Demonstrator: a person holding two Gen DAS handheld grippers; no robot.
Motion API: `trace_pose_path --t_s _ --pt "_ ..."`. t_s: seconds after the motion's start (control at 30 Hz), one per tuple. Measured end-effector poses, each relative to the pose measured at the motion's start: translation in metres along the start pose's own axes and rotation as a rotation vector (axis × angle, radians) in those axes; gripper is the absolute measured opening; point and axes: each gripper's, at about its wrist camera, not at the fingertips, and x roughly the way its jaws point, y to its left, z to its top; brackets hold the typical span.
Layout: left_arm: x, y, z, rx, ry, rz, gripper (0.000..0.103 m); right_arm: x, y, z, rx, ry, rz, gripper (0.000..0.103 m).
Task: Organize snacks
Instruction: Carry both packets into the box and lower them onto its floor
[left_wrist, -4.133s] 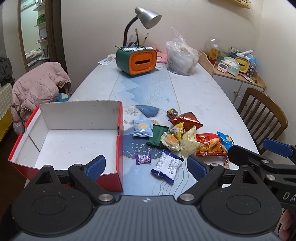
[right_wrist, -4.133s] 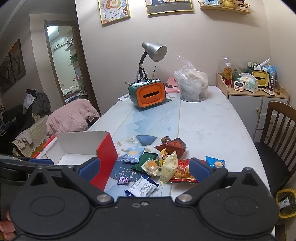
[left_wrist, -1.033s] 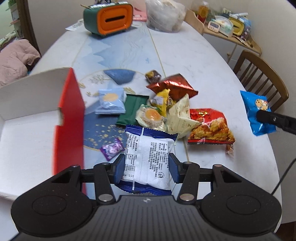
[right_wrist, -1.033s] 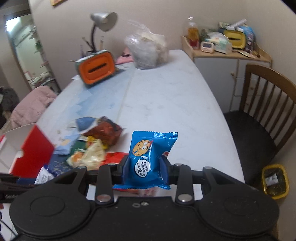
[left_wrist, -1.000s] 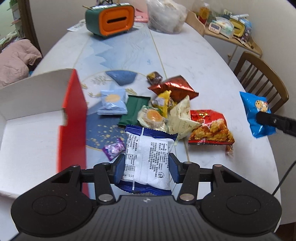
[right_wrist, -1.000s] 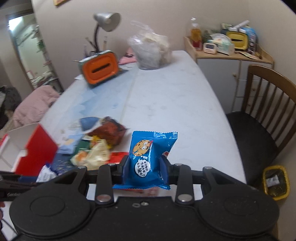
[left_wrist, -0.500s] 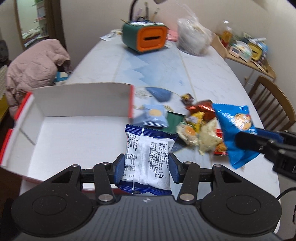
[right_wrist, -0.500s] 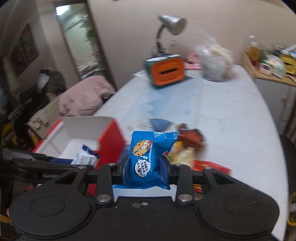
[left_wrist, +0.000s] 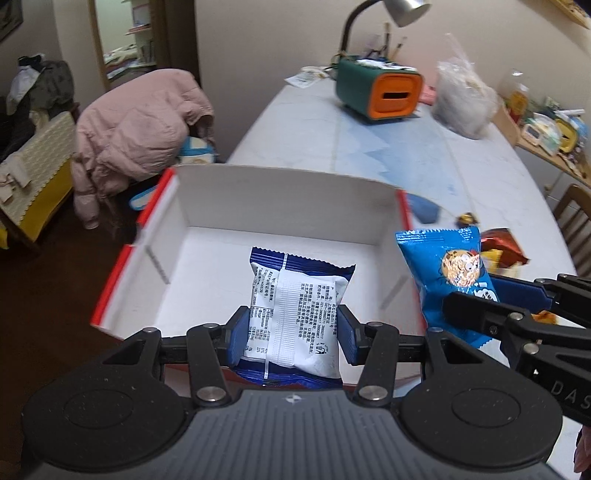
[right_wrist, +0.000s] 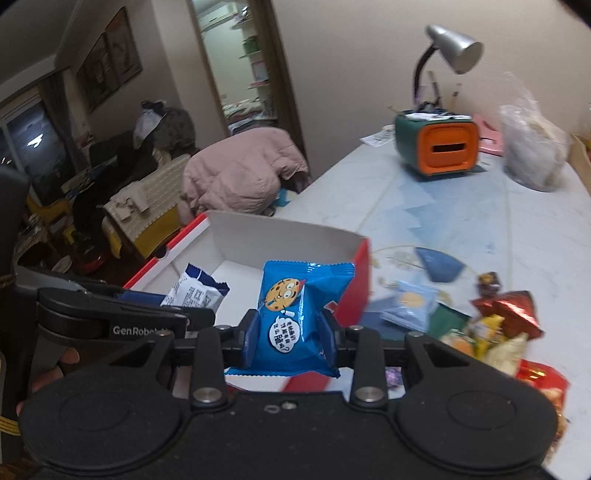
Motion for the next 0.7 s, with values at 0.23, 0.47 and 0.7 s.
trace_pose_path --t_s 0.23,0.47,0.7 --pt "0.018 0.036 0.007 -0.009 0.019 0.041 0.049 0.036 0.029 0.004 -0.049 0.043 -0.008 0.034" --pt "0.048 0.053 0.011 0.013 0.083 0.063 0.049 0.073 0.041 0.002 -0.057 0.111 -0.034 0.034" --pt "0.07 0.057 0.007 0.04 0.14 0.06 0.049 0.097 0.047 -0.004 -0.059 0.176 -0.056 0.034"
